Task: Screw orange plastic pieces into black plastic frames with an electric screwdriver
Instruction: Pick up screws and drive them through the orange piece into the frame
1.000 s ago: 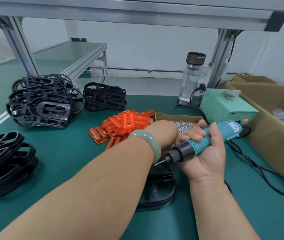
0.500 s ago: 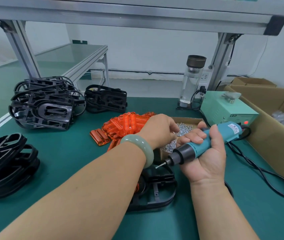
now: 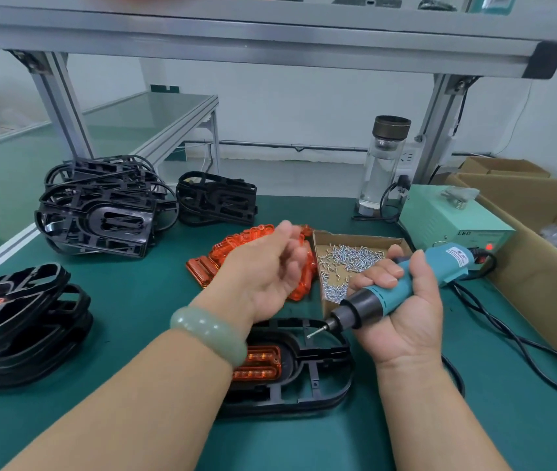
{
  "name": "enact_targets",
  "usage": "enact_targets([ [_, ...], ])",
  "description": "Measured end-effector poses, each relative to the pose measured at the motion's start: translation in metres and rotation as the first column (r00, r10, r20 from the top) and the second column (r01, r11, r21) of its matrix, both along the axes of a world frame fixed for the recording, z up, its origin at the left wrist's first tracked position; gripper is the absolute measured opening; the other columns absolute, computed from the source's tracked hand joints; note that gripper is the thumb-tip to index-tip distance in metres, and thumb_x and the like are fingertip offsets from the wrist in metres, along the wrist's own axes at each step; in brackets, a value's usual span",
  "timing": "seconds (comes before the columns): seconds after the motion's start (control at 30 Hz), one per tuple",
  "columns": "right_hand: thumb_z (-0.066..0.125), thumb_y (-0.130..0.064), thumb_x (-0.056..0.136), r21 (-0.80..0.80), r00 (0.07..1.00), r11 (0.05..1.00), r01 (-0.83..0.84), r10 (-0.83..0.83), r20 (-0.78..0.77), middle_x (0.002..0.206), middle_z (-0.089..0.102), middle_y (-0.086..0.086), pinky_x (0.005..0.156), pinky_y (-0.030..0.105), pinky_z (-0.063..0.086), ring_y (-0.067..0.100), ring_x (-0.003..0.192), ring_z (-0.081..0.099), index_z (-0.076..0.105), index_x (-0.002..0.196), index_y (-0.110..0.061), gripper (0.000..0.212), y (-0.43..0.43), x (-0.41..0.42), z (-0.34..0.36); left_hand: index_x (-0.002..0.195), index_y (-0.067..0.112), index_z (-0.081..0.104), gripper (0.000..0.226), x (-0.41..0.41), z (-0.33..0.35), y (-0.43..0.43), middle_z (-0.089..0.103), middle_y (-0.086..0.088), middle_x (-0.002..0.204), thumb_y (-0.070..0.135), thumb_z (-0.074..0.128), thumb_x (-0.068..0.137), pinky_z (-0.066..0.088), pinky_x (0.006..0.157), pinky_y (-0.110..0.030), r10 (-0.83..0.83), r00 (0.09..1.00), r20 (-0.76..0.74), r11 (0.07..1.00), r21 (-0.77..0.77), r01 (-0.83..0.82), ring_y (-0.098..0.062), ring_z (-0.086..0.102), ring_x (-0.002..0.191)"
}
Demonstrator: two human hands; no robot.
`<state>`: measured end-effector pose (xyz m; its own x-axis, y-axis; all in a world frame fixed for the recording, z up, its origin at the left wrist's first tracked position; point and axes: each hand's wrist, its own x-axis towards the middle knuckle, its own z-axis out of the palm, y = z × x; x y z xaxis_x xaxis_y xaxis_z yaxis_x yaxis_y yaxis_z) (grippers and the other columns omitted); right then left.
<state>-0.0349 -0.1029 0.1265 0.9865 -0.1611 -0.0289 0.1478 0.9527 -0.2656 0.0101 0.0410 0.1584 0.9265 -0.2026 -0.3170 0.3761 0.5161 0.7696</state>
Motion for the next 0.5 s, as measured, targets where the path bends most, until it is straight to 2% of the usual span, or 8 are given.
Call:
enact_targets([
  [0.1,0.06,-0.037,0.081,-0.005,1.0,1.0,-0.014,0.014,-0.005,0.057,0.046,-0.012,0.051,0.015,0.043,0.002,0.043,0.046,0.058,0.084,-0.021,0.017,0.003,0.0,0.0,0.085,0.016,0.062,0.022,-0.017,-0.007,0.024,0.049,0.009,0.049,0.037,0.059,0.085,0.035,0.033,-0.011,0.051,0.993,-0.109,0.996,-0.068,-0.058,0.0,0.047,0.038],
  [0.2,0.06,-0.037,0.081,-0.022,1.0,1.0,-0.018,0.018,-0.017,0.057,0.046,-0.012,0.051,0.016,0.044,0.002,0.043,0.045,0.057,0.085,-0.022,0.017,0.006,0.001,-0.001,0.08,0.017,0.06,0.026,-0.033,-0.013,0.044,0.045,0.011,0.048,0.04,0.063,0.068,0.032,0.031,-0.009,0.067,0.985,-0.158,0.99,-0.111,-0.085,0.001,0.042,0.034],
  [0.4,0.06,-0.037,0.081,-0.052,1.0,0.999,-0.003,0.001,-0.026,0.058,0.046,-0.012,0.051,0.016,0.045,0.002,0.043,0.046,0.057,0.086,-0.022,0.016,0.012,0.001,-0.001,0.083,0.013,0.063,0.024,-0.052,-0.021,0.074,0.054,0.005,0.059,0.027,0.066,0.064,0.044,0.041,-0.008,0.196,0.976,-0.091,0.966,-0.152,-0.208,-0.001,0.052,0.044],
  [0.5,0.06,-0.036,0.082,-0.069,0.999,0.997,0.017,-0.019,-0.031,0.058,0.046,-0.011,0.05,0.017,0.045,0.002,0.043,0.046,0.057,0.086,-0.022,0.016,0.015,0.0,-0.001,0.08,0.018,0.06,0.021,-0.056,-0.021,0.079,0.05,0.009,0.054,0.034,0.062,0.067,0.039,0.036,-0.008,0.218,0.974,-0.062,0.962,-0.152,-0.225,0.001,0.046,0.039],
])
